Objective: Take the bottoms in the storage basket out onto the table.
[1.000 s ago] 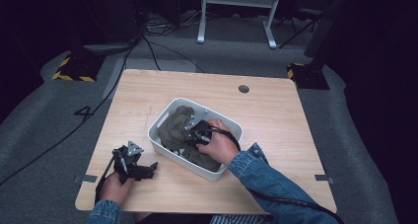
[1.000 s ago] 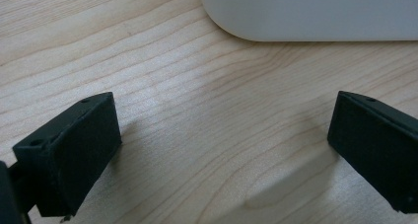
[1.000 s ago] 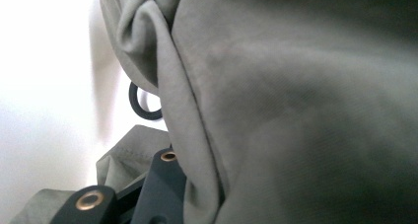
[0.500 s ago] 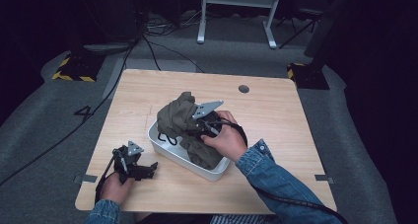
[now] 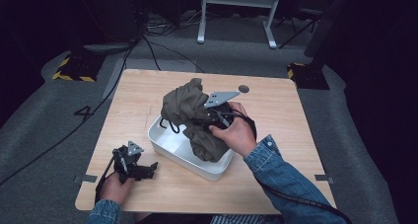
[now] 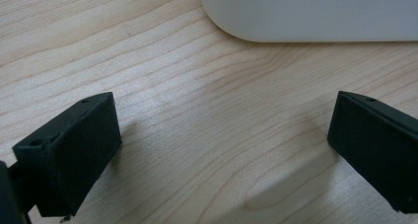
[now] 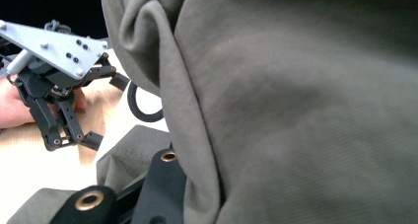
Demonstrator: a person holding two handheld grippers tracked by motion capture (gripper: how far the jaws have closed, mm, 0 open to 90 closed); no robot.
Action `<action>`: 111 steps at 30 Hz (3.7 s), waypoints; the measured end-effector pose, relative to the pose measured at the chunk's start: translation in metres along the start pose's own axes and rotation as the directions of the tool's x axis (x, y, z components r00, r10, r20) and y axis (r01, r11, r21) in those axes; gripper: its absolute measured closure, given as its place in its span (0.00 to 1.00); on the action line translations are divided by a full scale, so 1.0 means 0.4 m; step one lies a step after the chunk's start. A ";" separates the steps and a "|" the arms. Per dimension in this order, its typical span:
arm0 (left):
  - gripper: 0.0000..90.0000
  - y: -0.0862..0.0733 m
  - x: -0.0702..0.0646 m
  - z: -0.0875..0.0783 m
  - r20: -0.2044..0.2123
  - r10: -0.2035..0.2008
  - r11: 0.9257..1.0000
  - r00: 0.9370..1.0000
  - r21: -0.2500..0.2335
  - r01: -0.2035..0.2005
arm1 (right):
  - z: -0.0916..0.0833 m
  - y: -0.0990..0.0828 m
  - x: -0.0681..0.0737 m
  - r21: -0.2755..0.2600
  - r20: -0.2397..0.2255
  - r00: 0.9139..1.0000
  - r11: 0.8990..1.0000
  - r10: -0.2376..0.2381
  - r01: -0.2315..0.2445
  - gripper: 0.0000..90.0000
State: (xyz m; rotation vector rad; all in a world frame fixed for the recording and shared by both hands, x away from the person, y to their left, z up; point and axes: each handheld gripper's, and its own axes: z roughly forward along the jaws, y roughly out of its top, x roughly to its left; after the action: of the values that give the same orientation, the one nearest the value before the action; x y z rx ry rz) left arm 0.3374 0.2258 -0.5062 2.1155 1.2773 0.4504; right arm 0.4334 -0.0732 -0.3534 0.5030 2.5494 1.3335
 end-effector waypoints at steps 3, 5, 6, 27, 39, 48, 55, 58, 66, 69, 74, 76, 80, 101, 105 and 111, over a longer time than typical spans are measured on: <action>0.00 0.000 0.000 0.000 0.000 0.000 1.000 1.000 0.000 0.000 | -0.030 0.011 -0.015 -0.017 0.018 1.000 1.000 0.005 -0.004 0.79; 0.00 0.000 0.000 0.000 0.001 0.000 1.000 1.000 0.000 0.000 | -0.047 0.014 -0.026 -0.025 0.033 0.999 1.000 0.004 -0.004 0.79; 0.00 0.000 0.000 0.000 0.001 0.000 1.000 1.000 0.000 0.000 | -0.047 0.014 -0.026 -0.025 0.033 0.999 1.000 0.004 -0.004 0.79; 0.00 0.000 0.000 0.000 0.000 -0.001 1.000 1.000 -0.001 0.001 | -0.213 -0.050 -0.202 -0.047 0.253 0.959 0.991 0.130 -0.122 0.78; 0.00 0.000 0.000 0.000 -0.001 0.000 1.000 1.000 -0.001 0.000 | -0.276 -0.110 -0.285 -0.050 0.347 0.917 0.981 0.194 -0.189 0.78; 0.00 0.000 0.000 0.000 0.000 -0.001 1.000 1.000 -0.001 0.001 | -0.318 -0.164 -0.345 -0.059 0.407 0.875 0.964 0.261 -0.259 0.78; 0.00 0.000 0.000 0.000 -0.001 -0.001 1.000 1.000 -0.001 0.001 | -0.326 -0.228 -0.394 -0.058 0.445 0.836 0.942 0.321 -0.331 0.77; 0.00 0.000 0.000 0.000 0.000 -0.001 1.000 1.000 -0.001 0.001 | -0.324 -0.248 -0.407 -0.052 0.457 0.825 0.936 0.333 -0.349 0.77; 0.00 0.000 0.000 0.000 0.000 0.000 1.000 1.000 -0.001 0.000 | -0.298 -0.319 -0.440 -0.027 0.482 0.793 0.911 0.373 -0.412 0.77; 0.00 0.000 0.000 0.000 -0.001 0.000 1.000 1.000 -0.001 0.000 | -0.286 -0.350 -0.454 -0.019 0.492 0.780 0.900 0.388 -0.436 0.77; 0.00 0.000 0.000 0.000 0.000 -0.001 1.000 1.000 -0.001 0.001 | -0.273 -0.384 -0.466 -0.005 0.502 0.765 0.885 0.405 -0.466 0.77; 0.00 0.000 0.000 0.000 -0.001 0.000 1.000 1.000 -0.001 0.000 | -0.270 -0.391 -0.468 -0.002 0.502 0.762 0.882 0.408 -0.471 0.76; 0.00 0.000 0.000 0.000 -0.001 0.000 1.000 1.000 -0.001 0.000 | -0.254 -0.418 -0.474 0.015 0.506 0.753 0.868 0.421 -0.496 0.76; 0.00 0.000 0.000 0.000 -0.001 -0.001 1.000 1.000 -0.001 0.001 | -0.200 -0.469 -0.476 0.022 0.513 0.731 0.844 0.451 -0.536 0.34; 0.00 0.000 0.000 0.000 -0.002 -0.001 1.000 1.000 -0.001 0.001 | -0.224 -0.449 -0.467 0.017 0.509 0.741 0.856 0.437 -0.516 0.35; 0.00 0.000 0.000 0.000 -0.002 0.000 1.000 1.000 -0.001 0.000 | -0.261 -0.416 -0.453 -0.024 0.502 0.754 0.878 0.424 -0.477 0.35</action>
State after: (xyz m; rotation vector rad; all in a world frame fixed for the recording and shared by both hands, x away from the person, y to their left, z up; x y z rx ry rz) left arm 0.3374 0.2257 -0.5062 2.1143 1.2781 0.4525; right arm 0.5306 -0.3114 -0.4253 1.3668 2.1345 1.0071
